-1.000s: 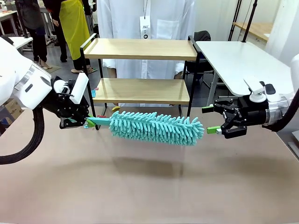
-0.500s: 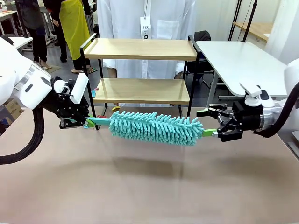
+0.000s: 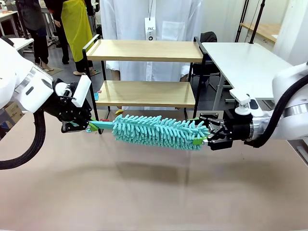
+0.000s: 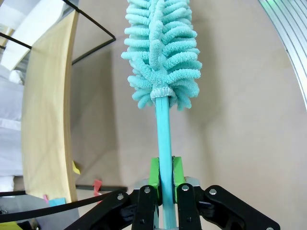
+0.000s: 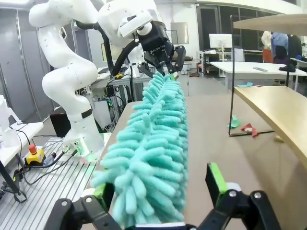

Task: Clean the shelf.
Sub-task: Hand the Duster back to the human.

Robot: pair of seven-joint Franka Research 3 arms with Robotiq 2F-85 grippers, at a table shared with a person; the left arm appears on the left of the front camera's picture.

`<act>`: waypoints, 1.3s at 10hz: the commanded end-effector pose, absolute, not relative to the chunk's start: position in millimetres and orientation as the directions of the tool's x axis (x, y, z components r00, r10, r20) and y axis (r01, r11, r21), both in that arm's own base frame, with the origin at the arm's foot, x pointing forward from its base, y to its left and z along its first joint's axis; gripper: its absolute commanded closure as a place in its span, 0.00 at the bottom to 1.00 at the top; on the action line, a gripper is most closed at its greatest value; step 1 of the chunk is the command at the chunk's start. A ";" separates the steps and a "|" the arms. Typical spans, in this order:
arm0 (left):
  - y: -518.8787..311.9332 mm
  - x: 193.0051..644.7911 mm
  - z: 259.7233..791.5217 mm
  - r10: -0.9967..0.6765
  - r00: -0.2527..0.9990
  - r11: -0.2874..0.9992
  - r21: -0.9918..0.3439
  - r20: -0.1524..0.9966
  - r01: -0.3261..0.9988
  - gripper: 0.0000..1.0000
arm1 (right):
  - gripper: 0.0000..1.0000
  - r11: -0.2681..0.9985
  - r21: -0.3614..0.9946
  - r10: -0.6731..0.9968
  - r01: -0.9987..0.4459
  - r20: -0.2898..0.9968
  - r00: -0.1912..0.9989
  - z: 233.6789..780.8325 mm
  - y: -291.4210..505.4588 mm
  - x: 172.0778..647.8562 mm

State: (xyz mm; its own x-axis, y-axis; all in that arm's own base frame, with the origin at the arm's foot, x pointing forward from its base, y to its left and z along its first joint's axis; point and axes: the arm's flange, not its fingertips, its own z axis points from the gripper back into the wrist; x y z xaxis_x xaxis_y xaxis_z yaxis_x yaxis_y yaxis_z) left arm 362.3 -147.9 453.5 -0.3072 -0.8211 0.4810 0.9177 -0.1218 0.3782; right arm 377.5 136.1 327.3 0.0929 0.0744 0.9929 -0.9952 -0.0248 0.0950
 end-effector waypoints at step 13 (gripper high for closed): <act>-148.1 362.0 454.8 -0.809 -0.302 -0.109 0.376 0.504 0.920 0.87 | 1.00 -0.078 0.070 0.050 -0.995 0.997 0.066 313.5 157.0 361.1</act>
